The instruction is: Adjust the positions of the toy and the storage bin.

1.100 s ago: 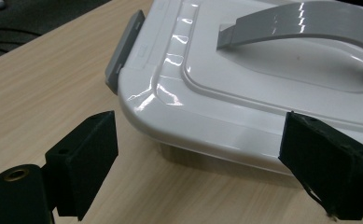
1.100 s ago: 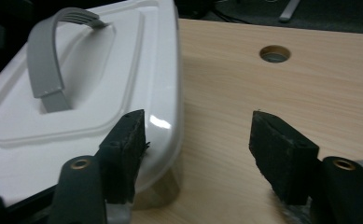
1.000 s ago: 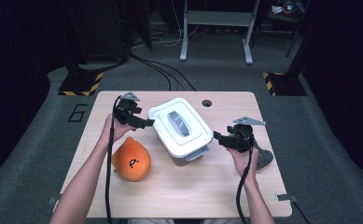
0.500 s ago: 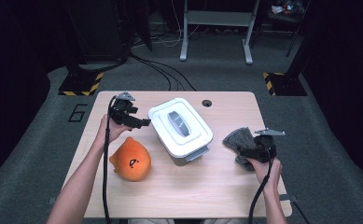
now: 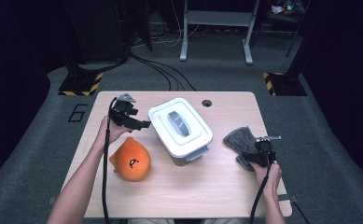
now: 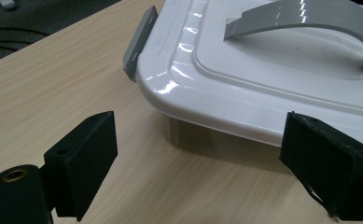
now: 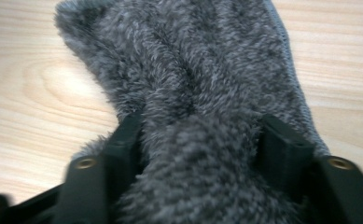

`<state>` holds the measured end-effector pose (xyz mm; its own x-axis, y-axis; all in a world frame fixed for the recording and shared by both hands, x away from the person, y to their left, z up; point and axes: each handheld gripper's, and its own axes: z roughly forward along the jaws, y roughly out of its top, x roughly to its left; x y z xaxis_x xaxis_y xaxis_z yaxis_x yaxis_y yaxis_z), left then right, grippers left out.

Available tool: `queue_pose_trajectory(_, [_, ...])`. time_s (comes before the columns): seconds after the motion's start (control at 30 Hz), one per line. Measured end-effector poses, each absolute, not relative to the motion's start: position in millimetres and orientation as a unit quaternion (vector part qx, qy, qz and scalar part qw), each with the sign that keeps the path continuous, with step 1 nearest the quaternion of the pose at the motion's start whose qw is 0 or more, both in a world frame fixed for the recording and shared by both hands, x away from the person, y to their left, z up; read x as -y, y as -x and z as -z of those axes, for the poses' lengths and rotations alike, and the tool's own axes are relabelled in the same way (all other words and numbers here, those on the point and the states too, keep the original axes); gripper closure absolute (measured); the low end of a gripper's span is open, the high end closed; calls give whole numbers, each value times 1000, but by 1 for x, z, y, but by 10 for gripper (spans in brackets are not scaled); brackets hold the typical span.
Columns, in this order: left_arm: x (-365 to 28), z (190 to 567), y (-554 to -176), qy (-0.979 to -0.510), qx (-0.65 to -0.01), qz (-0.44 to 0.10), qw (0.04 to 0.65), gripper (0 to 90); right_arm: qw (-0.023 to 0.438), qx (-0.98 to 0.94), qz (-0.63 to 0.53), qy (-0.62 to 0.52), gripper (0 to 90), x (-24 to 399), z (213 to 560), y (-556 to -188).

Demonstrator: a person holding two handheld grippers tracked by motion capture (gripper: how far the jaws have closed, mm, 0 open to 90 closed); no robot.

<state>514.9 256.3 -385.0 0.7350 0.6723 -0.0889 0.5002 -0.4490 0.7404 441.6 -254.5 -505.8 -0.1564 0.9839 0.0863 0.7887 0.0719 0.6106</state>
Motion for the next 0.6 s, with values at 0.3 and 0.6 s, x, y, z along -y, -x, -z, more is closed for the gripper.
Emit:
queue_pose_trajectory(0.3, [-259, 388, -513, -840, -351, -117, 396, 107, 214, -711, -270, -613, 718, 258, 508, -434])
queue_pose_trajectory(0.6, [-273, 382, -499, -829, -353, -147, 408, 106, 212, -711, -273, -613, 757, 269, 498, -416])
